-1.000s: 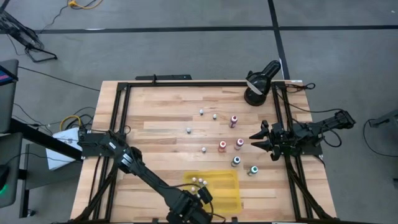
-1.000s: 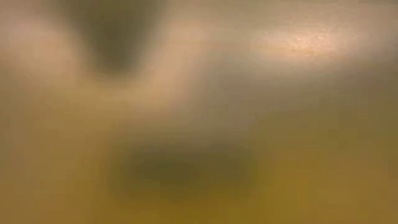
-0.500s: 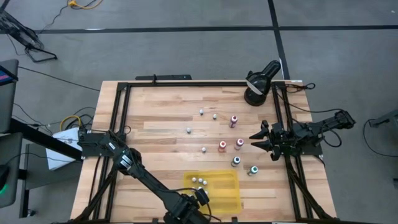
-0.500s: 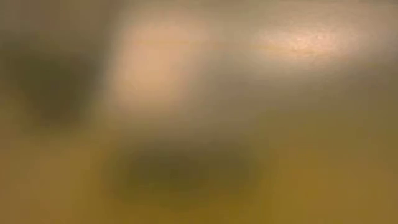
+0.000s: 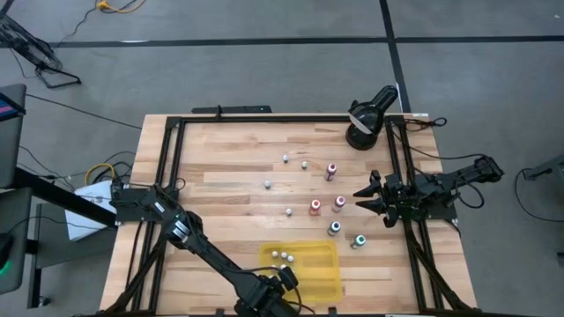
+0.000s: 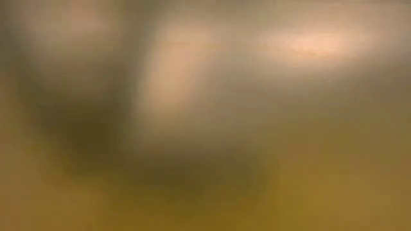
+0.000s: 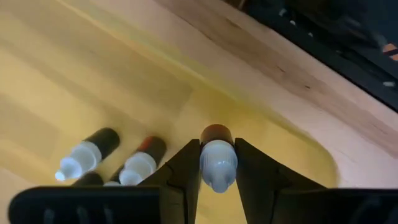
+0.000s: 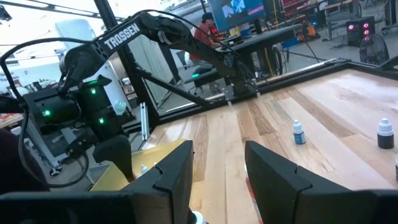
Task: Pick & Place food coloring
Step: Put the small red food coloring bottle in the yellow bin
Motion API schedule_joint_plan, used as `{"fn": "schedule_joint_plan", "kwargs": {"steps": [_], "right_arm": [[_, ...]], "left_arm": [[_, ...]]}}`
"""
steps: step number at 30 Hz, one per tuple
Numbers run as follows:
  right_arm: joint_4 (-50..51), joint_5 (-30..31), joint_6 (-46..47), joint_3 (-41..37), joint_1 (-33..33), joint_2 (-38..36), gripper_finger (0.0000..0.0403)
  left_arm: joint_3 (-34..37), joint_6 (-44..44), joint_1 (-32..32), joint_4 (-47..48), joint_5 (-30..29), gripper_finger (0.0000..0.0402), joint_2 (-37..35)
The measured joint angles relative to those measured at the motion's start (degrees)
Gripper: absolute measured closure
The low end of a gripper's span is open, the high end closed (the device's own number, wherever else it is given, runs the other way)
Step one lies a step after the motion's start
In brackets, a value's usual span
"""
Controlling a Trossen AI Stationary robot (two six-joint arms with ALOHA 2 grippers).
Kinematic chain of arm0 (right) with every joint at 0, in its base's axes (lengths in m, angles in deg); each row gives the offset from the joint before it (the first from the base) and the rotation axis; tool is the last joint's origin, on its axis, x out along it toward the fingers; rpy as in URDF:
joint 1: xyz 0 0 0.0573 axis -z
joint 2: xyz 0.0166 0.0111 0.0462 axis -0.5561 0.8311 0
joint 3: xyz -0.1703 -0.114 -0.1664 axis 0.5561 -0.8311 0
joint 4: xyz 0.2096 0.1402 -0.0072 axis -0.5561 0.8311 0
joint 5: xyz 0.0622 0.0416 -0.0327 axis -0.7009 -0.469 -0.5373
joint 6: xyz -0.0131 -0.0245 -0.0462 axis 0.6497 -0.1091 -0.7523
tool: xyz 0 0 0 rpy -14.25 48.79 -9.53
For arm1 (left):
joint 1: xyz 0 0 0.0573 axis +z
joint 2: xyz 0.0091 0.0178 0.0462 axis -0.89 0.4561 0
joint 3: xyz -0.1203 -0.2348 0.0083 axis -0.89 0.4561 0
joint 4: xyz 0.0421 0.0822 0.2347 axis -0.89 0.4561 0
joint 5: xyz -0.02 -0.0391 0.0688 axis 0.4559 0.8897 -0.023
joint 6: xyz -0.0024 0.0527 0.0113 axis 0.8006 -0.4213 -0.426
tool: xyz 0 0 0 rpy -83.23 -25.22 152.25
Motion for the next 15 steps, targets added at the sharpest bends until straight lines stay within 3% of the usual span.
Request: {"fn": "schedule_joint_plan", "kwargs": {"steps": [15], "right_arm": [[0.0,0.0,0.0,0.0,0.0,0.0,0.0265]], "left_arm": [[-0.5,-0.8,-0.2,0.6,-0.4,0.0322,0.3]]}}
